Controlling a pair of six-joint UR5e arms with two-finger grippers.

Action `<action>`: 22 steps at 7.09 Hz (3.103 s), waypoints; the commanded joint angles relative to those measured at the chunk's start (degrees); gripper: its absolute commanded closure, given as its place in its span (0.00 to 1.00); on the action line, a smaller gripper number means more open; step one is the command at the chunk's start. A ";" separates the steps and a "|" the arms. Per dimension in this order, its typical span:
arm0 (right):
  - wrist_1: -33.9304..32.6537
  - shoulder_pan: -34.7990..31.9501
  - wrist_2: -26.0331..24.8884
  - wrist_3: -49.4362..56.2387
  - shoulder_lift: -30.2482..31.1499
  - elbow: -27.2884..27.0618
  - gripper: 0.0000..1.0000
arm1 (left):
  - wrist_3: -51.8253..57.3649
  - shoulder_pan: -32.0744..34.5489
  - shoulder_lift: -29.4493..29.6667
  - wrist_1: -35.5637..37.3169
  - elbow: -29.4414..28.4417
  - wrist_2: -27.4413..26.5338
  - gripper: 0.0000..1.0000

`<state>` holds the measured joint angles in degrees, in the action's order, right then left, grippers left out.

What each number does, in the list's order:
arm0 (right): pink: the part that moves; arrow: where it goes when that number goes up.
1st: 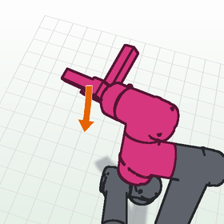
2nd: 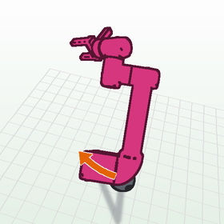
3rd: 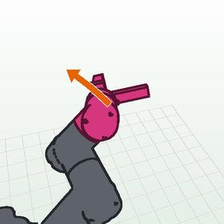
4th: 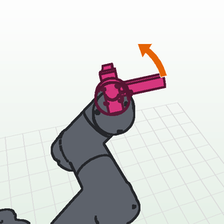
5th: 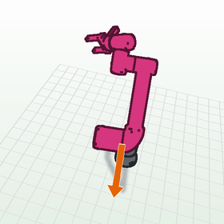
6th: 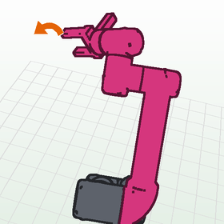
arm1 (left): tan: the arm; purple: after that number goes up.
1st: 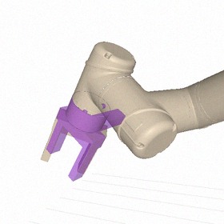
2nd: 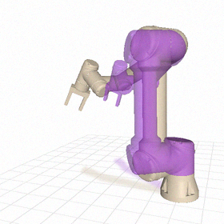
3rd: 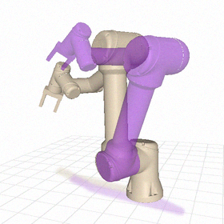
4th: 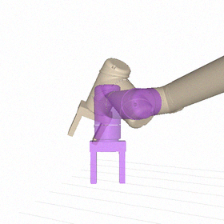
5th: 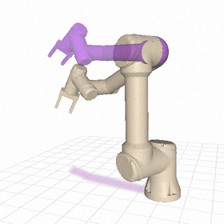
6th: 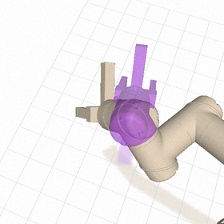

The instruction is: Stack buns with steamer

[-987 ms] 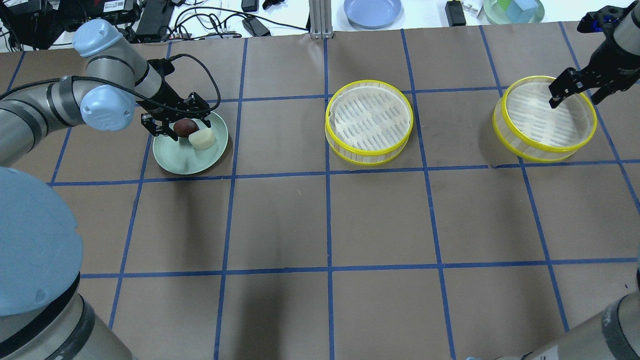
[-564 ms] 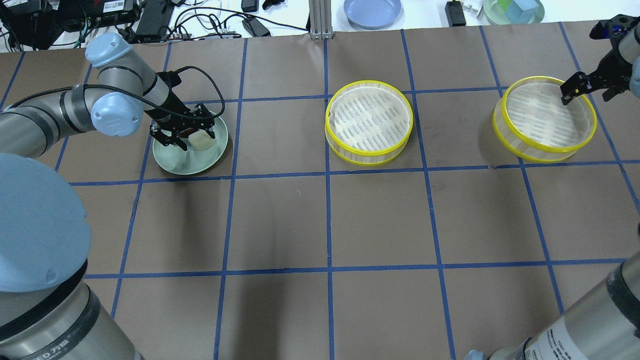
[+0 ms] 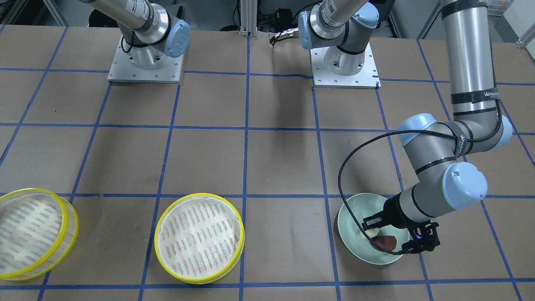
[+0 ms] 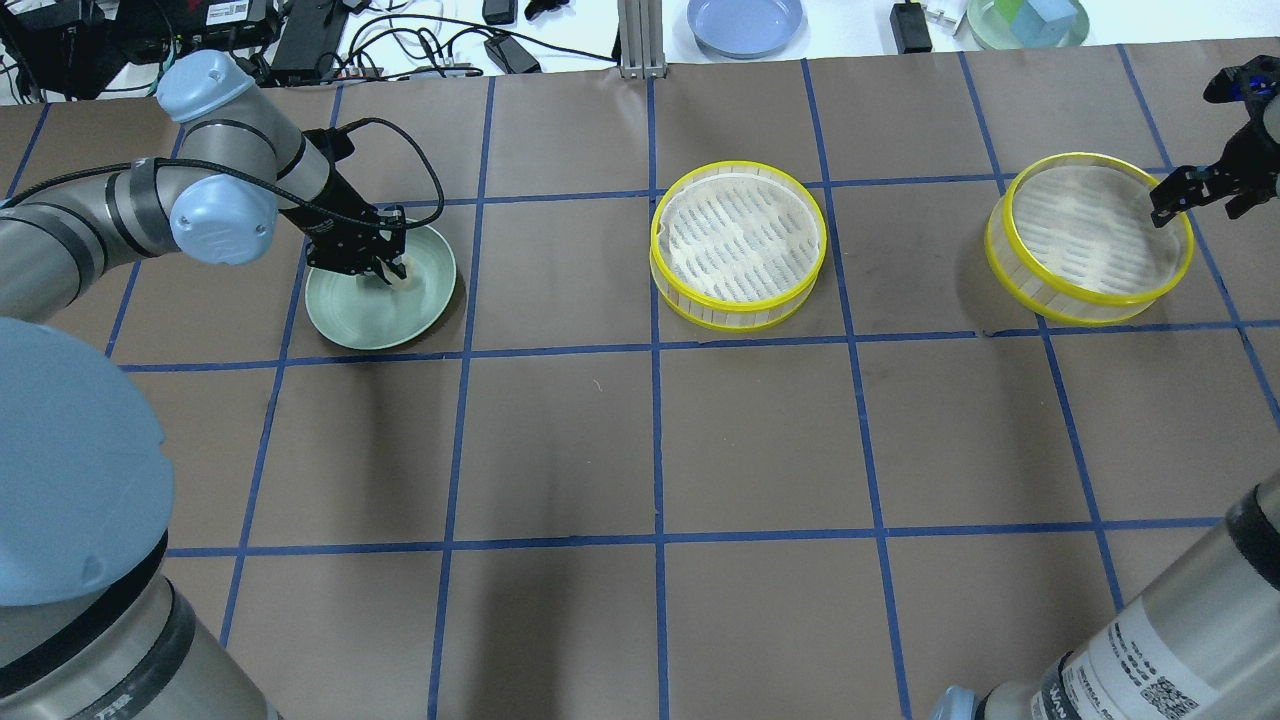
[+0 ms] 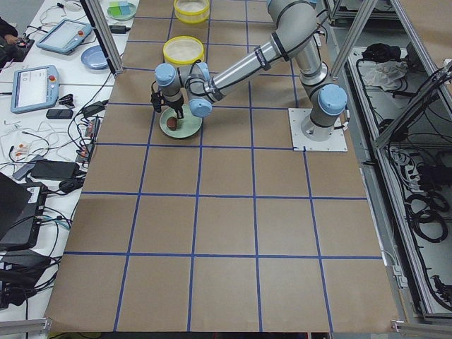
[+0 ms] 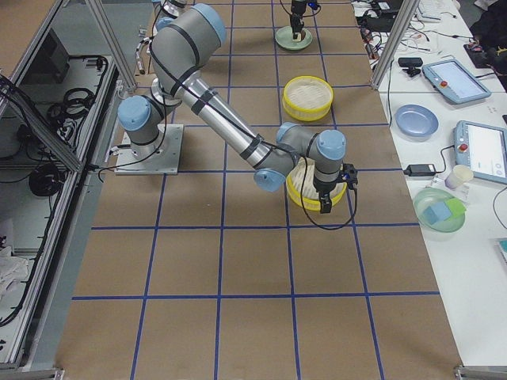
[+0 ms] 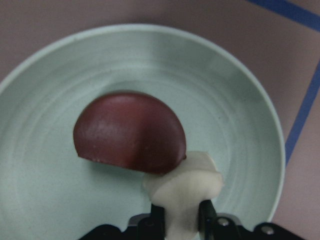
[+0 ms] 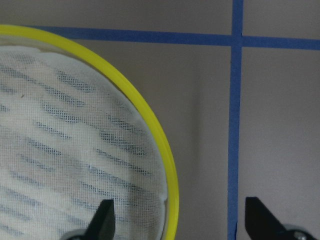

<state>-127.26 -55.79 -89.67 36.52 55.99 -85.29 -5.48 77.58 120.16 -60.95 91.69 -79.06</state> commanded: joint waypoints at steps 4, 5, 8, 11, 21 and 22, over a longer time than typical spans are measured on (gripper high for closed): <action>0.52 0.07 0.73 1.53 -1.41 -0.06 0.75 | -24.28 11.43 -3.80 3.10 -3.88 15.62 1.00; 0.69 0.07 0.64 1.80 -1.50 -0.40 0.89 | -30.23 13.63 -2.57 10.86 -3.62 21.61 1.00; 0.96 0.07 0.03 1.98 -0.71 -0.15 1.00 | -35.20 21.98 3.75 16.21 -3.71 25.19 1.00; 1.05 -0.02 0.11 0.92 1.12 -0.14 1.00 | -40.91 24.82 6.84 19.64 -3.80 24.92 0.29; 14.32 -20.64 -0.15 -29.28 13.70 -0.85 1.00 | 5.97 4.96 -5.47 -8.67 -8.90 -10.53 0.00; 13.45 -26.24 -0.15 -37.67 13.71 -0.85 1.00 | 8.01 4.78 -3.89 -8.23 -8.72 -11.63 0.00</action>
<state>-113.48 -76.14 -89.79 7.06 69.43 -86.13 -0.95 82.97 114.74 -69.38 82.70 -87.17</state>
